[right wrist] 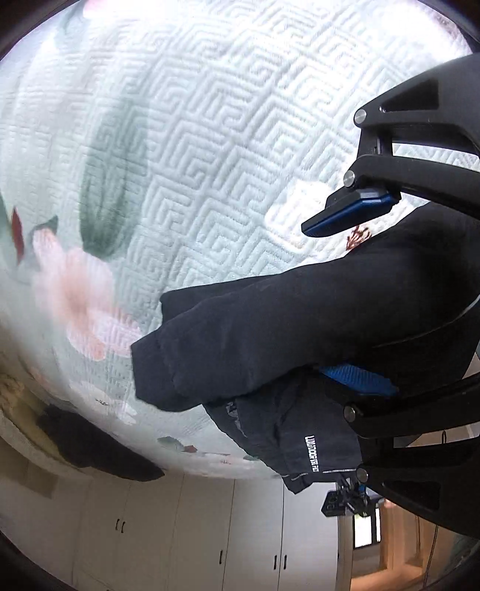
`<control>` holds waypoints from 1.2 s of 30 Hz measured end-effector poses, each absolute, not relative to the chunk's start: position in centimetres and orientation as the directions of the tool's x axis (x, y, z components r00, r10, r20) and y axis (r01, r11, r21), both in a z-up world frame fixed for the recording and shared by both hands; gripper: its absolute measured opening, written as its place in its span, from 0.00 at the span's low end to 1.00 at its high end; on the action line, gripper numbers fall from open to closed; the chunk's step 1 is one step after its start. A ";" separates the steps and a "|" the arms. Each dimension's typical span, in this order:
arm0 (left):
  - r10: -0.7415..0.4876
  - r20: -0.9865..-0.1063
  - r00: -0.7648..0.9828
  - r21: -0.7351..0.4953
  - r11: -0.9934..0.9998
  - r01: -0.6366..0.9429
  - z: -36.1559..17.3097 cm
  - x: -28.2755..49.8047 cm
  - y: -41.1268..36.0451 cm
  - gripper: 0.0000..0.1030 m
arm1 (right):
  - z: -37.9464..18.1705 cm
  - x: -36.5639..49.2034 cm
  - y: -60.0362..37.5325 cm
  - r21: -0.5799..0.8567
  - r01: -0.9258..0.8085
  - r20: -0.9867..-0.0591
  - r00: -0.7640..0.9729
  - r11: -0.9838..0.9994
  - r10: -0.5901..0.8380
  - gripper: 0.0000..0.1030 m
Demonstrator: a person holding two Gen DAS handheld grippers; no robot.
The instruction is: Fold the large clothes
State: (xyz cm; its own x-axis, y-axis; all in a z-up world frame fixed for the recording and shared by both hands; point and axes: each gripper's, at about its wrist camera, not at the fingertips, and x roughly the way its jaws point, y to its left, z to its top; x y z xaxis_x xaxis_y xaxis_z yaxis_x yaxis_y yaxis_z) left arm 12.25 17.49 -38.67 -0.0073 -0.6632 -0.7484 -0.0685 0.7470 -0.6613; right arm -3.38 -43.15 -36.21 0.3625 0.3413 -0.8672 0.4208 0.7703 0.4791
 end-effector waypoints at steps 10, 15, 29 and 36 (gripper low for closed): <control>-0.497 -0.862 0.094 -0.447 0.836 0.318 -28.1 12.1 4.3 0.65 | -23.1 0.1 -32.1 0.221 0.227 -0.855 0.513 0.949 0.077 0.68; -0.412 -0.907 0.085 -0.373 0.881 0.290 -35.0 14.4 0.1 0.65 | -30.4 4.2 -27.0 0.041 0.138 -0.899 0.436 0.990 -0.024 0.68; -0.557 -0.831 0.000 -0.551 0.822 0.144 -38.9 16.2 2.5 0.60 | -40.0 5.8 -30.2 0.174 0.220 -0.950 0.294 0.960 0.105 0.71; -0.458 -0.889 0.000 -0.438 0.851 0.290 -32.7 10.2 4.0 0.62 | -33.4 -0.1 -29.0 0.271 0.259 -0.915 0.369 0.927 0.164 0.76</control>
State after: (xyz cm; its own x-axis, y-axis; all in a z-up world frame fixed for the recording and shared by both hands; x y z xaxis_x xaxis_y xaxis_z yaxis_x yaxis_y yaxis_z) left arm 10.22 3.96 -32.67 0.0001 -0.4582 -0.8889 0.2902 0.8506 -0.4384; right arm -0.11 -29.03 -33.43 0.3694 0.1641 -0.9147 0.2593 0.9270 0.2710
